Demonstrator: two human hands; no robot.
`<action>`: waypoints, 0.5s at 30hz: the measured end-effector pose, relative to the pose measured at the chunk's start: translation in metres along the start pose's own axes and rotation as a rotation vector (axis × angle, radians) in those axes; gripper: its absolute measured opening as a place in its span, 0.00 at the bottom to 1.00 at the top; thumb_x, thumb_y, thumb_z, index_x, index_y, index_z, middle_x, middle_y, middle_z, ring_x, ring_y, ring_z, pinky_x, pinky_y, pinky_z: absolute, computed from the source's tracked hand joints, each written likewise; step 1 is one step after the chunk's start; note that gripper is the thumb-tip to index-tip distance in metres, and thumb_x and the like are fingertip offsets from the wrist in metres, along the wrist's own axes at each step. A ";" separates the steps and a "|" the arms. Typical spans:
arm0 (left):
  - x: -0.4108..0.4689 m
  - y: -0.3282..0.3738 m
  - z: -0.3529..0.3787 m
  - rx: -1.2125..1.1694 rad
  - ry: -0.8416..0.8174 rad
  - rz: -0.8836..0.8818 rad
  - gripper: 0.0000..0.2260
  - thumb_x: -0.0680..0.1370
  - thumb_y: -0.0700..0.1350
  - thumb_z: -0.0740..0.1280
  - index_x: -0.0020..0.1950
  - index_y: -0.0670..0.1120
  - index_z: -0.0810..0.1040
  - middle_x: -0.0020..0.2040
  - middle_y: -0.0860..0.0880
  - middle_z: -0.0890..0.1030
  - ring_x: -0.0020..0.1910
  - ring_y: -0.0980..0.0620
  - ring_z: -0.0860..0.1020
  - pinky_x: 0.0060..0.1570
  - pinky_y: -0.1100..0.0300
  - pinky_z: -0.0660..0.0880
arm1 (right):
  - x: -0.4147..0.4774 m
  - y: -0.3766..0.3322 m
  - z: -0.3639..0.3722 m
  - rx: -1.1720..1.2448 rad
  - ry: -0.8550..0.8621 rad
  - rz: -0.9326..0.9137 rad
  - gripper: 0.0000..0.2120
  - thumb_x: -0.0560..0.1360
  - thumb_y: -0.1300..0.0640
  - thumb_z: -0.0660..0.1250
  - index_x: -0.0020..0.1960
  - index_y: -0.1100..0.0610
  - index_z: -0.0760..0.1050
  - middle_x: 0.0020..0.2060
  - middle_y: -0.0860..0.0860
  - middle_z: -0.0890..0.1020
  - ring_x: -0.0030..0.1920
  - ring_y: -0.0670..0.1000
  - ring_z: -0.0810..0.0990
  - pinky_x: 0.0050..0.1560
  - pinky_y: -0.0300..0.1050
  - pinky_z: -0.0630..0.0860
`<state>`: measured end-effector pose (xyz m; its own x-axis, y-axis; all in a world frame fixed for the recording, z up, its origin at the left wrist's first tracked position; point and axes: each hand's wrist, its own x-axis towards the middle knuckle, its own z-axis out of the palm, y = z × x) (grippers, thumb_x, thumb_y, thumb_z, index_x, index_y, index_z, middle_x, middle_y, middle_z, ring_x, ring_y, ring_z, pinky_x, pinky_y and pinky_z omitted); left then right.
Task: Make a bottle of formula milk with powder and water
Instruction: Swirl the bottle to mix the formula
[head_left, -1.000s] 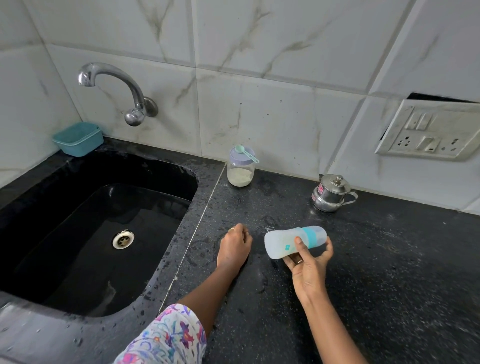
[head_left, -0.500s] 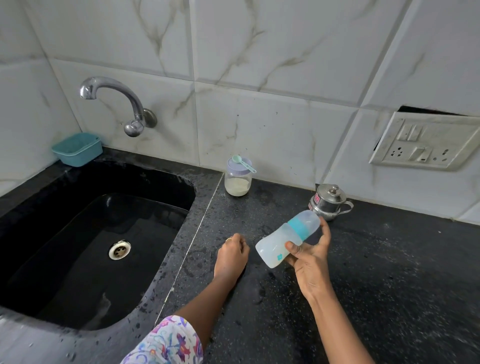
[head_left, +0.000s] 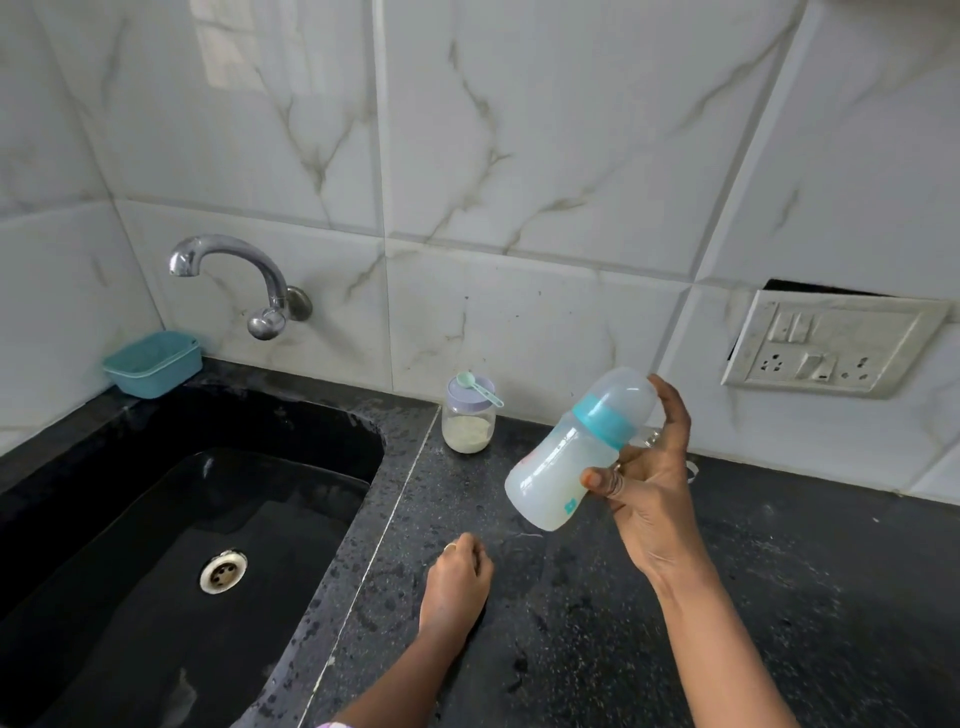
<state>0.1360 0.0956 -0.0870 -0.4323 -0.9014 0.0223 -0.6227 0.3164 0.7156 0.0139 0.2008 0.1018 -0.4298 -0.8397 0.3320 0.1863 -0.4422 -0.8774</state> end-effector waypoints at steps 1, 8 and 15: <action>0.000 0.000 0.000 -0.005 0.001 -0.002 0.06 0.79 0.45 0.60 0.46 0.45 0.73 0.41 0.50 0.76 0.38 0.52 0.75 0.38 0.61 0.68 | 0.003 -0.005 0.002 0.004 -0.019 -0.003 0.46 0.47 0.57 0.84 0.58 0.32 0.70 0.43 0.49 0.84 0.40 0.49 0.82 0.36 0.43 0.80; 0.001 0.000 0.000 0.009 -0.003 0.012 0.05 0.79 0.45 0.60 0.42 0.48 0.68 0.41 0.50 0.76 0.37 0.52 0.74 0.38 0.60 0.69 | 0.012 -0.027 0.011 -0.007 -0.094 -0.066 0.48 0.47 0.56 0.84 0.61 0.35 0.66 0.43 0.48 0.84 0.38 0.48 0.82 0.33 0.40 0.79; 0.002 0.000 0.000 0.010 0.000 0.008 0.05 0.78 0.44 0.60 0.43 0.47 0.69 0.40 0.50 0.76 0.37 0.52 0.73 0.39 0.58 0.70 | 0.010 -0.023 0.007 -0.060 -0.079 -0.039 0.53 0.46 0.75 0.76 0.60 0.36 0.66 0.41 0.49 0.84 0.35 0.48 0.81 0.30 0.39 0.78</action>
<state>0.1352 0.0943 -0.0874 -0.4374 -0.8988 0.0276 -0.6260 0.3264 0.7082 0.0109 0.2005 0.1280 -0.3644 -0.8455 0.3903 0.1162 -0.4571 -0.8818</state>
